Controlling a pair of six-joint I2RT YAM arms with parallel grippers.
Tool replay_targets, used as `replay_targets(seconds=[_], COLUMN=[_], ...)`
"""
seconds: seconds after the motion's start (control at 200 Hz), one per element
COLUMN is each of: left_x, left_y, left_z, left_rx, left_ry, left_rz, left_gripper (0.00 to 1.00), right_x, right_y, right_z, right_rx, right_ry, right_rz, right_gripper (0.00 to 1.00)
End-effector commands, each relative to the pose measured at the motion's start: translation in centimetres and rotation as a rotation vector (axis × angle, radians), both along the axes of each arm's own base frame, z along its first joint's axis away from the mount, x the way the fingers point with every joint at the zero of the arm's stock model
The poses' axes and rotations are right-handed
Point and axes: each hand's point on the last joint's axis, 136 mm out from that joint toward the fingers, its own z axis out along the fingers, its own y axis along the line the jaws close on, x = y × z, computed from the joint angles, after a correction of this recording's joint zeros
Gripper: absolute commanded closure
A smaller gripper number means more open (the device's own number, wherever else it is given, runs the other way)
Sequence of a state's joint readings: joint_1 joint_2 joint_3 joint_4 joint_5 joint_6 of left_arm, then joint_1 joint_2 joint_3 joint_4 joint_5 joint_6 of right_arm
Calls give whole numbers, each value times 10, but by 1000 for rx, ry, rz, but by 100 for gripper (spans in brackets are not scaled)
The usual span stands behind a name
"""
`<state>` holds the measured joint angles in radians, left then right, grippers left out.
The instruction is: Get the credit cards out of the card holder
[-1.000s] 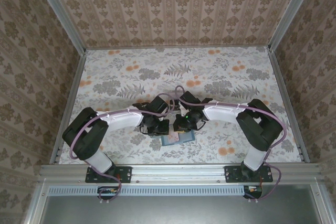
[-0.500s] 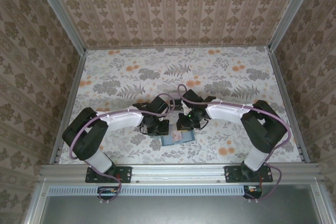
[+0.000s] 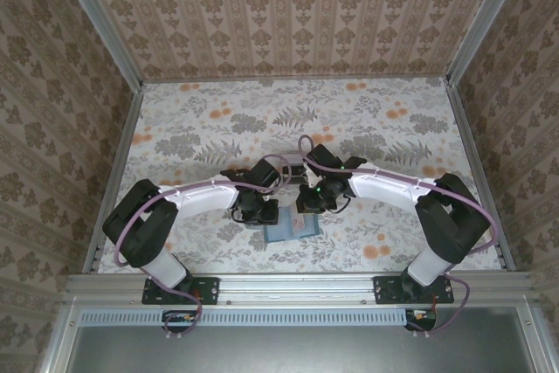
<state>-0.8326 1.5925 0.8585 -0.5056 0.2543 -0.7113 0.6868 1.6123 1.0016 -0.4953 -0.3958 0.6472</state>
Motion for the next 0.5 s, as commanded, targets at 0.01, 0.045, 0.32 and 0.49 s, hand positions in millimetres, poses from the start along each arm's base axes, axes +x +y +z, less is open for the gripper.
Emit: replay_targets(seconds=[0.01, 0.045, 0.32, 0.49], left_x=[10, 13, 28, 33], left_y=[2, 1, 21, 20], left_z=[20, 25, 47, 57], left_rx=[6, -3, -32, -130], left_ry=[-68, -85, -184, -190], left_rz=[-15, -9, 69, 105], left_gripper=[82, 81, 75, 75], right_x=[8, 10, 42, 46], right_y=[-4, -6, -26, -31], right_z=[25, 28, 59, 66], right_rx=[-2, -9, -120, -109], right_ry=[-62, -76, -301, -262], right_rz=[21, 32, 231, 239], right_gripper=[88, 88, 94, 93])
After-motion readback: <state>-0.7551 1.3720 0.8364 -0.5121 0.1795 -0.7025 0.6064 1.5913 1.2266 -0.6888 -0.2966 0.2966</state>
